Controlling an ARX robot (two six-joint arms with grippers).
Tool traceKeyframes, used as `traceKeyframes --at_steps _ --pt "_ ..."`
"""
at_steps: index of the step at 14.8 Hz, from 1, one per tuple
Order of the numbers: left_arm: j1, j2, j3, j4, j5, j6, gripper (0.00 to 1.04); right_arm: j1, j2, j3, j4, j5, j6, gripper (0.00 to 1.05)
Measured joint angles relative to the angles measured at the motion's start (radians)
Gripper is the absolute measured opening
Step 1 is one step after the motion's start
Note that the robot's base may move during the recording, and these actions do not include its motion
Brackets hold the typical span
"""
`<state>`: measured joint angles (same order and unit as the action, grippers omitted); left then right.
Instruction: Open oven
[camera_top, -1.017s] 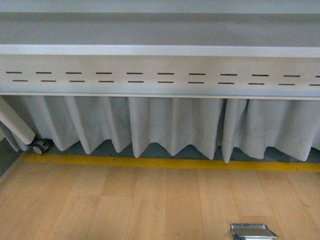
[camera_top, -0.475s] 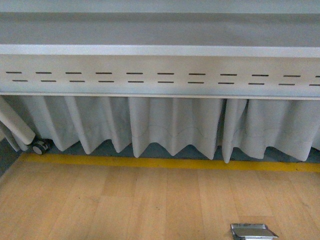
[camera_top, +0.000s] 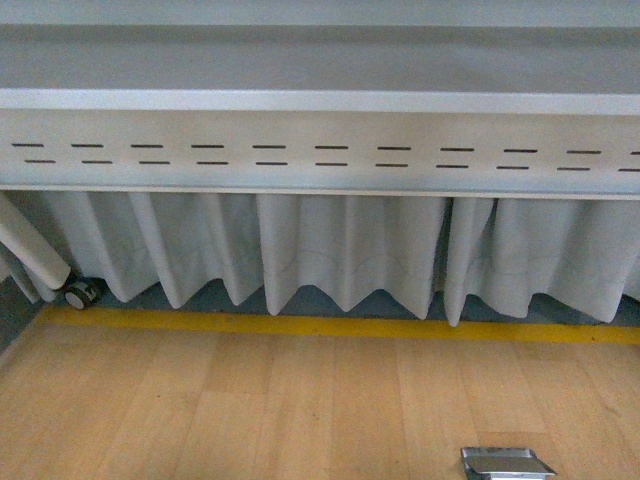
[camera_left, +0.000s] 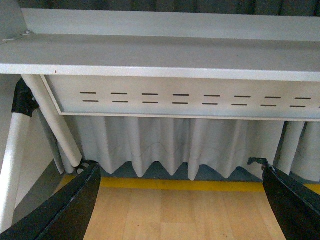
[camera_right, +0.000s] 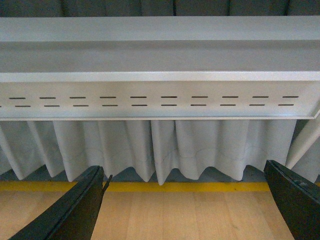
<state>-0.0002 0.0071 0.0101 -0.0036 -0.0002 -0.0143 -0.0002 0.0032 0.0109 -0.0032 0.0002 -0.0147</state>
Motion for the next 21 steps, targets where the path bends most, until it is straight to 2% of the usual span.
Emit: traceKeyframes --at_steps 21 --pt "0.000 0.000 0.000 -0.001 0.000 0.000 0.98 0.000 0.000 0.000 -0.002 -0.001 0.000 0.98"
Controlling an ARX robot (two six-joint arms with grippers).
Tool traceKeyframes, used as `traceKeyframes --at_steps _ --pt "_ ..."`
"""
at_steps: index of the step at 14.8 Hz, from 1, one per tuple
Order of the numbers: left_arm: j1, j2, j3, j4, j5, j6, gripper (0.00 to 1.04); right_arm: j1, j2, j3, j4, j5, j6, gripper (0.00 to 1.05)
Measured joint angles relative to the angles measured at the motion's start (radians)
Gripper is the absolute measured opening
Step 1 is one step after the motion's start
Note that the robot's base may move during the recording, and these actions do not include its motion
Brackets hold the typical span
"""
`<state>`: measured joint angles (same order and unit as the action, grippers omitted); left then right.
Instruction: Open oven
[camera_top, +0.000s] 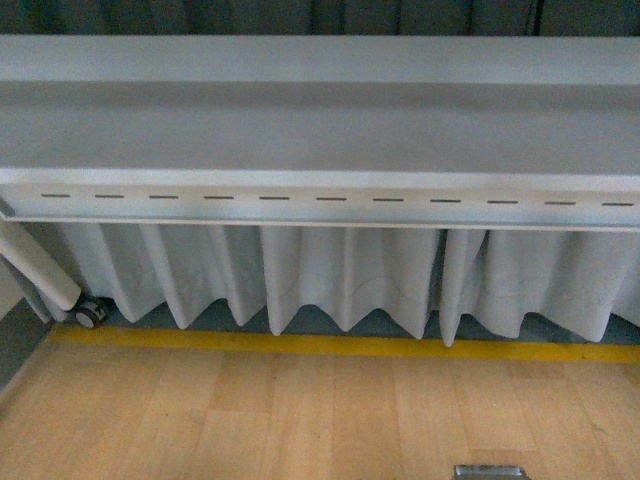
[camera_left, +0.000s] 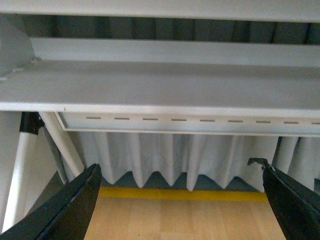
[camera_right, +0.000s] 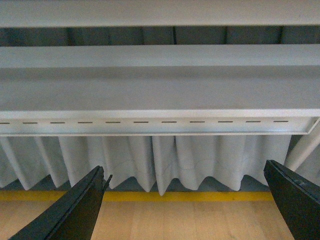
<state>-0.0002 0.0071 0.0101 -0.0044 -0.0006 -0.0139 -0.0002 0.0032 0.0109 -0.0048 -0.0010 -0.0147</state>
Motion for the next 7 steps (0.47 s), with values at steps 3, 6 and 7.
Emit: traceKeyframes --at_steps 3,6,7 --pt "0.000 0.000 0.000 0.001 0.001 0.002 0.98 0.000 0.000 0.000 0.000 0.000 0.000 0.98" --pt "0.000 0.000 0.000 0.003 0.000 0.003 0.98 0.000 0.000 0.000 0.003 0.001 0.000 0.98" --pt "0.000 0.000 0.000 0.002 0.000 0.003 0.98 0.000 0.000 0.000 0.002 0.001 0.000 0.98"
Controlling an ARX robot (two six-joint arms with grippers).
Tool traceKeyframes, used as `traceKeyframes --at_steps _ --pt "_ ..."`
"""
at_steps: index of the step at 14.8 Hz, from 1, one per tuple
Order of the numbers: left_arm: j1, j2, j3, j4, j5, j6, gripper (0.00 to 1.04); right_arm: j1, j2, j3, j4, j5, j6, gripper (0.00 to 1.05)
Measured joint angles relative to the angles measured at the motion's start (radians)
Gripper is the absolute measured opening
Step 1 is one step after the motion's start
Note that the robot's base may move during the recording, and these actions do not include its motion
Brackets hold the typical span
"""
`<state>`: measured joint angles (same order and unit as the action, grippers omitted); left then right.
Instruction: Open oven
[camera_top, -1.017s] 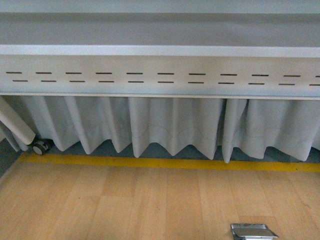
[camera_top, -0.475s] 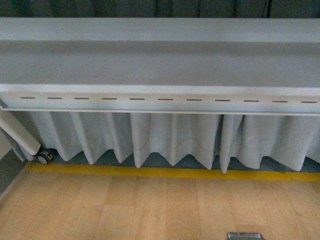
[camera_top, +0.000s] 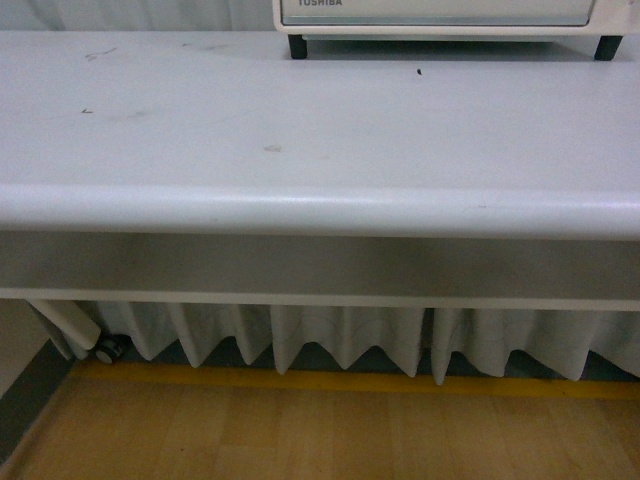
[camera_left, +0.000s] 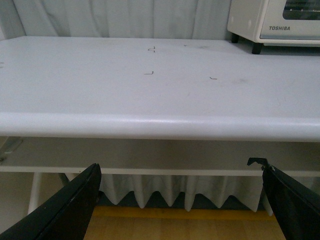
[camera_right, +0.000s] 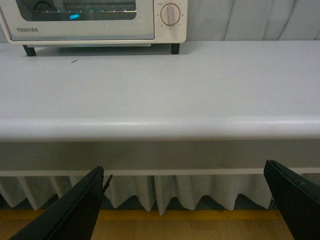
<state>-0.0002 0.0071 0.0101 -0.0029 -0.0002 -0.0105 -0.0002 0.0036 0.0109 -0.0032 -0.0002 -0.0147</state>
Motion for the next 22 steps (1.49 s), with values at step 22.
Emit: traceKeyframes --at_steps 22 --pt "0.000 0.000 0.000 -0.001 0.000 0.000 0.98 0.000 0.000 0.000 -0.001 0.000 0.000 0.98"
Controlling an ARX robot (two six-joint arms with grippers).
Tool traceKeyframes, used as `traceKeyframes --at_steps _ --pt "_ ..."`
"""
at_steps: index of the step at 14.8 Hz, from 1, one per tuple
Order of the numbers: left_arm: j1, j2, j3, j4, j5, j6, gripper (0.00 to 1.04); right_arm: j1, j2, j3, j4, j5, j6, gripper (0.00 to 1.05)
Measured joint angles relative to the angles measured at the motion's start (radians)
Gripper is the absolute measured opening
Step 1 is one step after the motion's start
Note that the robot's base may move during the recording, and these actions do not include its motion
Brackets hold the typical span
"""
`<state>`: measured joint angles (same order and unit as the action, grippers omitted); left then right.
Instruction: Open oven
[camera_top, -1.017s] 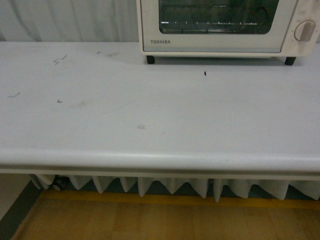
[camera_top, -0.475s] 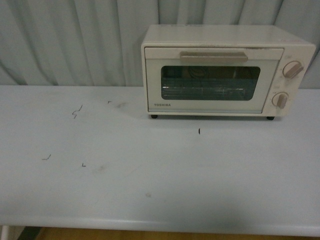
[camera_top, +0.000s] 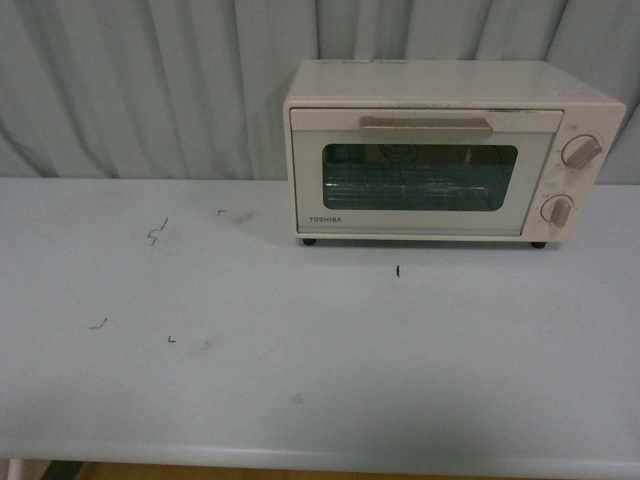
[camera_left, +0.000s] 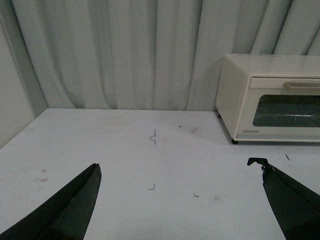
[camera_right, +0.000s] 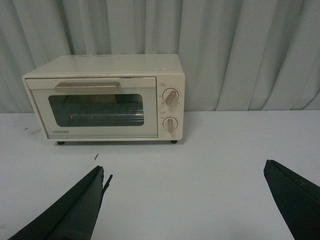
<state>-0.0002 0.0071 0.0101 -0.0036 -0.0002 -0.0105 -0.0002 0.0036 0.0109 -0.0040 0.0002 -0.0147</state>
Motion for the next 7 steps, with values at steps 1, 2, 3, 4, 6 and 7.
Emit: traceKeyframes --at_steps 1,2,3,4,6,7 --pt "0.000 0.000 0.000 0.000 0.000 0.000 0.98 0.000 0.000 0.000 0.000 0.000 0.000 0.98" --pt "0.000 0.000 0.000 0.000 0.000 0.000 0.98 0.000 0.000 0.000 0.000 0.000 0.000 0.98" --pt "0.000 0.000 0.000 0.000 0.000 0.000 0.98 0.000 0.000 0.000 0.000 0.000 0.000 0.98" --pt "0.000 0.000 0.000 0.000 0.000 0.000 0.98 0.000 0.000 0.000 0.000 0.000 0.000 0.98" --pt "0.000 0.000 0.000 0.001 0.000 0.000 0.98 0.000 0.000 0.000 0.000 0.000 0.000 0.98" --pt "0.000 0.000 0.000 0.001 0.000 0.000 0.98 0.000 0.000 0.000 0.000 0.000 0.000 0.98"
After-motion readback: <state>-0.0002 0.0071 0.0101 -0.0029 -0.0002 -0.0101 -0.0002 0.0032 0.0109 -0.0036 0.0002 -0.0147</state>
